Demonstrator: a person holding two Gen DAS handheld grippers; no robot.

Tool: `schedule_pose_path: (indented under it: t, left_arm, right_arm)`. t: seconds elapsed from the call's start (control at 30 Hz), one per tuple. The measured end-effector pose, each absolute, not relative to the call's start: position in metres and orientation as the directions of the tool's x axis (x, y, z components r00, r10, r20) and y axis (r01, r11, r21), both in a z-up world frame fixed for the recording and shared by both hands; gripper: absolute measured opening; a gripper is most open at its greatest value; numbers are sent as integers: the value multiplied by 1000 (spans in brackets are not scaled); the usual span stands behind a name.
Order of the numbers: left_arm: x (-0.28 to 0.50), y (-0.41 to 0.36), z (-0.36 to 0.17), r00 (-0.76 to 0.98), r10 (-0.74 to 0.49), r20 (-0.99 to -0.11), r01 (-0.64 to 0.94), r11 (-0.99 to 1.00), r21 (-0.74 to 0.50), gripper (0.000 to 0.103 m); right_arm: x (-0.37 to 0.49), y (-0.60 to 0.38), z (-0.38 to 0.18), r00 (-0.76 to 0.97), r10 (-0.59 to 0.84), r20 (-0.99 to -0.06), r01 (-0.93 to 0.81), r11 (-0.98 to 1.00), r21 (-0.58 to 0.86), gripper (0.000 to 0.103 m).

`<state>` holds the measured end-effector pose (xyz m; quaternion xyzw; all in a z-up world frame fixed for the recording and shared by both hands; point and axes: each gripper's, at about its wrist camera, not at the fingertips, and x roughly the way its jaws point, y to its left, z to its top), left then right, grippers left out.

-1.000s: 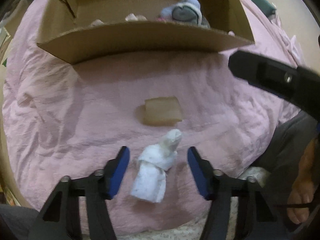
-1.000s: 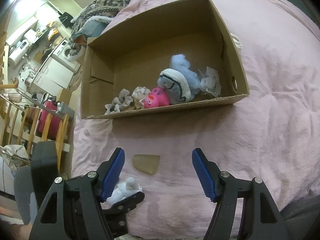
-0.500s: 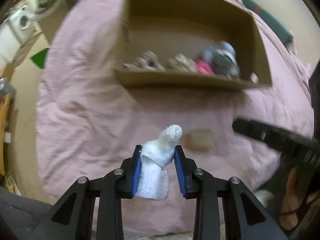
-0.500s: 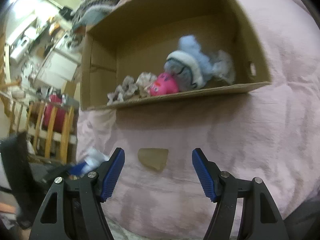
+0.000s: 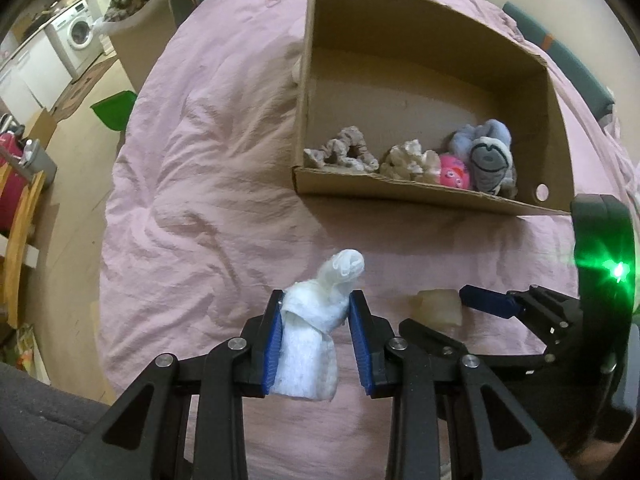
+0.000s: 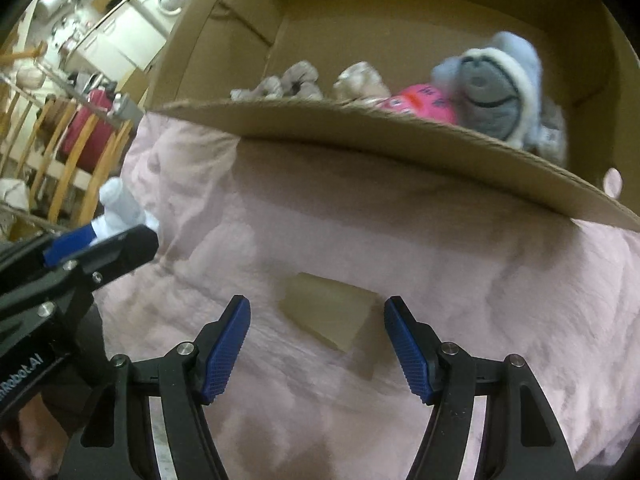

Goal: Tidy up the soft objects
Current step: 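Grasp the beige silicone piece with the right gripper while the left holds the sock, then carry the sock and silicone piece into the box with both grippers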

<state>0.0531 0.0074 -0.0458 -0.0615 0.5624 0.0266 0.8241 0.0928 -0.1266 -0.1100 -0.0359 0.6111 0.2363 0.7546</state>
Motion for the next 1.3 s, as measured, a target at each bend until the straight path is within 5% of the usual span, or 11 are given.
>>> schedule_pose_path:
  t: [0.1,0.17,0.47,1.3]
  left_arm:
    - [55,11,-51,349,-19,-937,-133,989,-70,29]
    - [55,12,-52,345,-17,-938,-138,988,-68,29]
    - [57,11,-54,345,-11,-939,-138,988,-62,29]
    - [52,12,-25,458,-44,-888,-143,982,-123,29]
  right_arm:
    - [91,-121,-113,163,286,-944,-424,884,195,71]
    - [88,-118,-111,171,287,-943,-439,879,188,52]
    - [77,-110,-109,188,276,-943,-499,854,151,16]
    - [71,-160,-43,274,467,-841,-400,850,342,14]
